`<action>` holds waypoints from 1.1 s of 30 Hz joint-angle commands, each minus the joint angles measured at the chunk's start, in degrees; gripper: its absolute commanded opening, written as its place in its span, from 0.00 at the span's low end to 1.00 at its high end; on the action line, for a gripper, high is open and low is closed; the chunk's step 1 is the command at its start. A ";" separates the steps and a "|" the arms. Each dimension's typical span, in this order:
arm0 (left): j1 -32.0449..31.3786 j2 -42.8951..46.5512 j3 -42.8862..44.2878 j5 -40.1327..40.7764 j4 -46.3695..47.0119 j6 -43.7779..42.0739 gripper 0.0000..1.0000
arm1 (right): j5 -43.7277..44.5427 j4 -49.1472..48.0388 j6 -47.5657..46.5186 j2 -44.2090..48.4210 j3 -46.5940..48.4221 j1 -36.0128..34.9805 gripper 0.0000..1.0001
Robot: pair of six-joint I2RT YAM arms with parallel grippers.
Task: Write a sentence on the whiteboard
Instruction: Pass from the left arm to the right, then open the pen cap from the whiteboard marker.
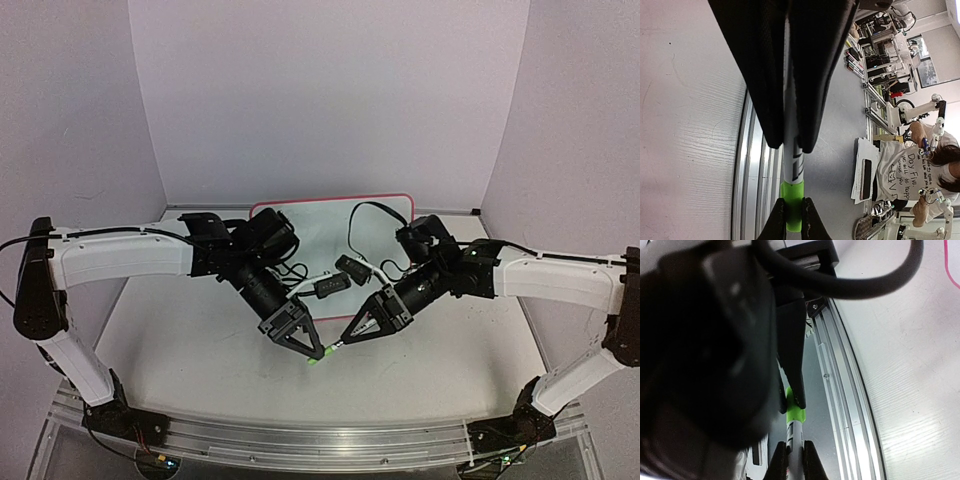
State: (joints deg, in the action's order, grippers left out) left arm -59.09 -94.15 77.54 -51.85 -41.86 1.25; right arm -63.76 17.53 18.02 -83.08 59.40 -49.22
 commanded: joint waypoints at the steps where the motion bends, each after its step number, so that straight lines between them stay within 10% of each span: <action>1: 0.47 1.18 1.30 2.06 0.31 -0.51 0.00 | 0.95 -0.93 -1.10 0.06 1.15 -0.71 0.00; 8: 1.98 9.18 -6.28 10.46 13.53 7.05 0.64 | 11.78 -5.60 1.16 3.52 -0.91 -0.64 0.00; 14: 2.62 19.83 -19.56 18.57 36.01 18.11 0.86 | 17.83 -20.96 10.15 8.23 -6.72 -0.54 0.00; 22: 2.57 19.66 -22.74 16.89 45.93 24.77 0.87 | 17.93 -31.92 15.95 10.48 -9.60 -0.54 0.00; 33: 2.58 18.54 -22.72 12.76 46.36 24.36 0.37 | 17.01 -32.47 16.69 10.31 -9.74 -0.60 0.00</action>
State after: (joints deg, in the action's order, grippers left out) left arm -56.47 -76.29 54.57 -37.30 0.89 25.42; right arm -46.70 -11.73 33.91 -74.02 50.09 -49.54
